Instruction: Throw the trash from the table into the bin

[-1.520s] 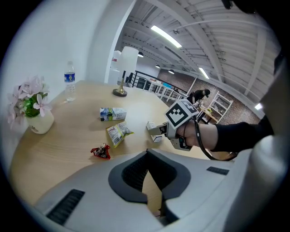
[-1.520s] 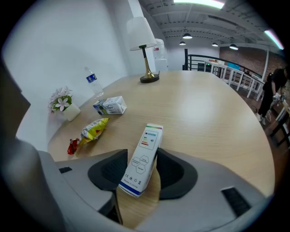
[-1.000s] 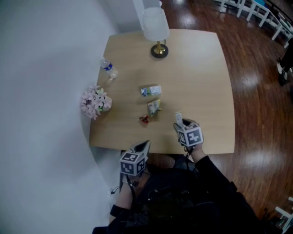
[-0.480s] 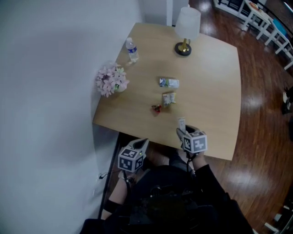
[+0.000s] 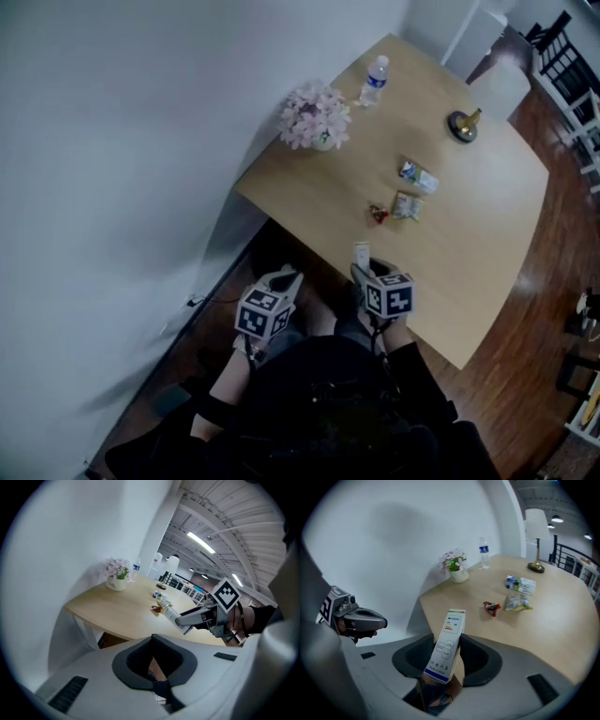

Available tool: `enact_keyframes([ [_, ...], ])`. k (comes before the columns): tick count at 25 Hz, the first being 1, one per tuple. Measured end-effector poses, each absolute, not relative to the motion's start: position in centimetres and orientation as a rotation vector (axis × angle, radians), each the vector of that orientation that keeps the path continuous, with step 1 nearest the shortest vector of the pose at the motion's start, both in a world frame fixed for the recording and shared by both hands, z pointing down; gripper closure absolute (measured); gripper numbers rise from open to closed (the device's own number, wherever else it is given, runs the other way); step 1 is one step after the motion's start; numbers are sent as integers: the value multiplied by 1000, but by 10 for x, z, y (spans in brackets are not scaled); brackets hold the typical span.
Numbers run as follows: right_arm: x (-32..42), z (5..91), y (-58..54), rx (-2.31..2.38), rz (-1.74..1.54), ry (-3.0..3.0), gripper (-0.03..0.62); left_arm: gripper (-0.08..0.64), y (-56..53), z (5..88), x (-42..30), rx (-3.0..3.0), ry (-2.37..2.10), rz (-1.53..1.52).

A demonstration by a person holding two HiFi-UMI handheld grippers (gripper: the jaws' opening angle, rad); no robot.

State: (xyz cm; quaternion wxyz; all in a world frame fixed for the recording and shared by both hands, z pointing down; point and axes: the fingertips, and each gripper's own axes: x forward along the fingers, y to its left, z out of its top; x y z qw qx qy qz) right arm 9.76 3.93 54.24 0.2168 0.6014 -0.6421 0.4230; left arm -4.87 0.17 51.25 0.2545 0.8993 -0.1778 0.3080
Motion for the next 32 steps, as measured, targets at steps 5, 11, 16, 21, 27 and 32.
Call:
enact_keyframes([
  [5,26,549,5,1437,1117,-1896,403,557,-2,521,-108,2342,-656,793],
  [11,-51,558,-25,1251,1047,-1979,407,558,-7,538,-172,2235,-795,749],
  [16,-85,581,-27,1163,1048,-1975,407,558,-4,557,-202,2180,-850,741],
  [21,-107,639,-27,1101,1076,-1923,407,557,0,599,-216,2128,-854,762],
  [27,-129,748,-31,1047,1135,-1891,407,557,-5,674,-226,2077,-853,794],
  [32,-140,844,-43,1022,1143,-1872,407,558,-7,735,-232,2028,-865,788],
])
